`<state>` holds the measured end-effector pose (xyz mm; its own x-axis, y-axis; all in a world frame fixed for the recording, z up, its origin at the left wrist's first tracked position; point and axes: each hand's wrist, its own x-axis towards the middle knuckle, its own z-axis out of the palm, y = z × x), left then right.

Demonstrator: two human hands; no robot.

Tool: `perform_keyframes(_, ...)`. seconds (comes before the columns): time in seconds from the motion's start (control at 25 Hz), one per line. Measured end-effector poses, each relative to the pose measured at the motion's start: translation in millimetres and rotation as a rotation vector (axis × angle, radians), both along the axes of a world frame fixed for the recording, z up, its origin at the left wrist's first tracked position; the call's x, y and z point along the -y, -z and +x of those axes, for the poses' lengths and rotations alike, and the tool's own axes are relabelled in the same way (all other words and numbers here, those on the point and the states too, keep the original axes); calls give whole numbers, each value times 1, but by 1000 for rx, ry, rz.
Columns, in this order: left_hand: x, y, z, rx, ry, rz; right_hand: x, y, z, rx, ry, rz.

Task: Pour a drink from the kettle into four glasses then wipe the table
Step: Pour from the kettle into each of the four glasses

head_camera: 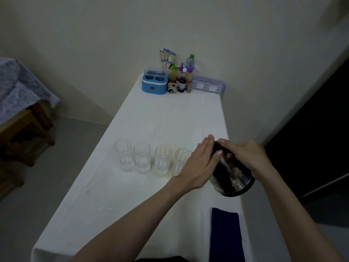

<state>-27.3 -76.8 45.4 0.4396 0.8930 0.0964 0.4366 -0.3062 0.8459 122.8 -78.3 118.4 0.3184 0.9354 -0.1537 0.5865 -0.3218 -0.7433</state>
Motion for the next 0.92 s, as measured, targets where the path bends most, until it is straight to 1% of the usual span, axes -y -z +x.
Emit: perform_keyframes(0.92,-3,-1,-1,0,15,3,2,-6,-5,15,27,8)
